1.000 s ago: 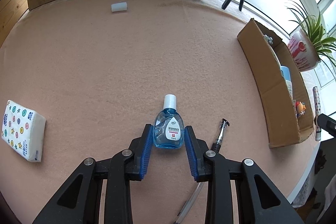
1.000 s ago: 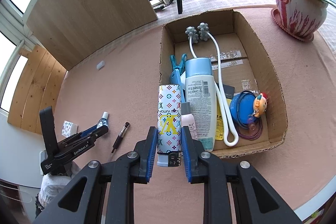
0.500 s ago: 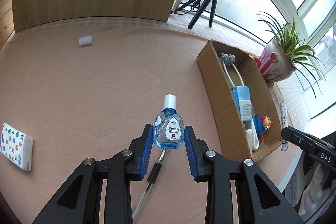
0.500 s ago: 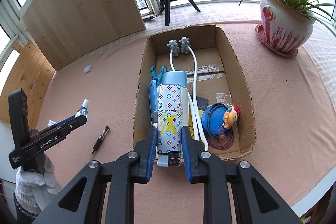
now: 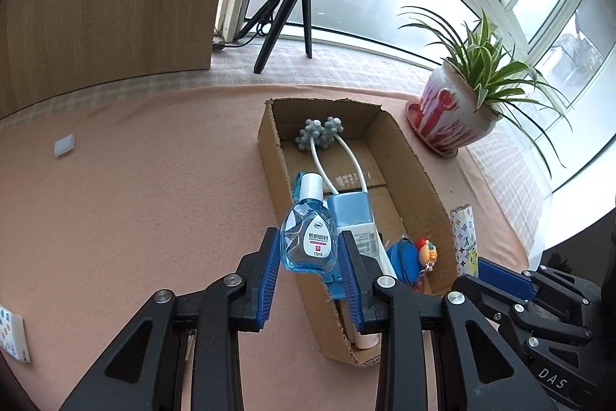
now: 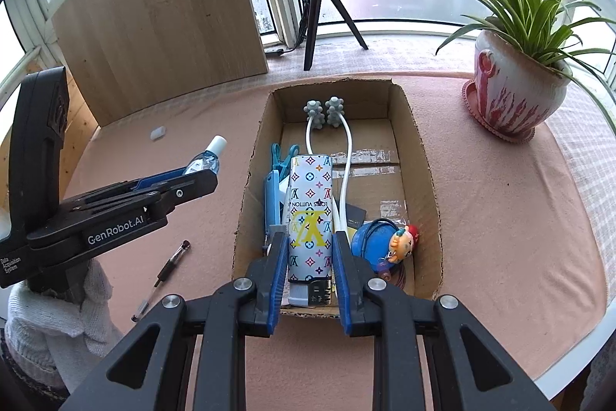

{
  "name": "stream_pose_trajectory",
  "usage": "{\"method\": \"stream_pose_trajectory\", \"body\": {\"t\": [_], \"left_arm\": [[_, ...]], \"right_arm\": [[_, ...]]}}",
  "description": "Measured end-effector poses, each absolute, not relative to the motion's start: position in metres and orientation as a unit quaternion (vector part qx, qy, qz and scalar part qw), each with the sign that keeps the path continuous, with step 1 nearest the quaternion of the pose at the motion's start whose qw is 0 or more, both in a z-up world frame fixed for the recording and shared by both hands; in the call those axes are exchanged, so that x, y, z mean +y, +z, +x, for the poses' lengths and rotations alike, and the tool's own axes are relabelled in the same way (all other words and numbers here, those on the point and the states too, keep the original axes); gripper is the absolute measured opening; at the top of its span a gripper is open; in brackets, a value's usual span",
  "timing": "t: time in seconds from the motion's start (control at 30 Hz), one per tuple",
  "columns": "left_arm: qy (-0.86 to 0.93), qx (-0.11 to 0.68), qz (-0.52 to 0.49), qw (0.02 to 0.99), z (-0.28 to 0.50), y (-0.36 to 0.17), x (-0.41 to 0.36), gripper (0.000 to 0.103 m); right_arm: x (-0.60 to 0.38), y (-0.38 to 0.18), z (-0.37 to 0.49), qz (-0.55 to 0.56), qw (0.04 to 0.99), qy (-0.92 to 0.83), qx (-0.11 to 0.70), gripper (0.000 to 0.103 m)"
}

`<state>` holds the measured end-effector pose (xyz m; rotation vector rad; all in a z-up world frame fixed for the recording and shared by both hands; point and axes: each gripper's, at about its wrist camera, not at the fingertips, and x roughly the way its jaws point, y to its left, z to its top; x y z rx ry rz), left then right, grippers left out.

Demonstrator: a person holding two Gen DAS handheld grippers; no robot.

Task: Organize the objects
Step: 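Open the left tool over the box while the right tool drops the lighter in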

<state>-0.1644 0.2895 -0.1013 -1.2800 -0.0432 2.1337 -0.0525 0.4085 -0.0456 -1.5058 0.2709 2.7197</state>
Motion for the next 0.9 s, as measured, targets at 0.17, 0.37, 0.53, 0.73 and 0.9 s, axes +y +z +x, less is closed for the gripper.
{"method": "stream_pose_trajectory", "body": {"t": [0.17, 0.37, 0.53, 0.73, 0.9], "left_arm": [[0.811, -0.013, -0.484, 0.328, -0.168, -0.099, 0.316, 0.033], [0.809, -0.009, -0.484, 0.333, -0.175, -0.100, 0.342, 0.033], [0.809, -0.009, -0.483, 0.335, -0.178, -0.101, 0.354, 0.033], [0.806, -0.016, -0.485, 0.338, -0.182, -0.100, 0.354, 0.044], [0.808, -0.019, -0.486, 0.333, -0.185, -0.099, 0.343, 0.044]], "right_arm": [[0.418, -0.050, -0.055, -0.484, 0.013, 0.870, 0.092, 0.021], [0.427, -0.057, -0.059, -0.491, 0.013, 0.865, 0.103, 0.021], [0.430, -0.061, -0.061, -0.497, 0.013, 0.862, 0.105, 0.021], [0.430, -0.060, -0.062, -0.491, 0.004, 0.865, 0.106, 0.039], [0.431, -0.059, -0.063, -0.484, 0.002, 0.868, 0.114, 0.052]]}}
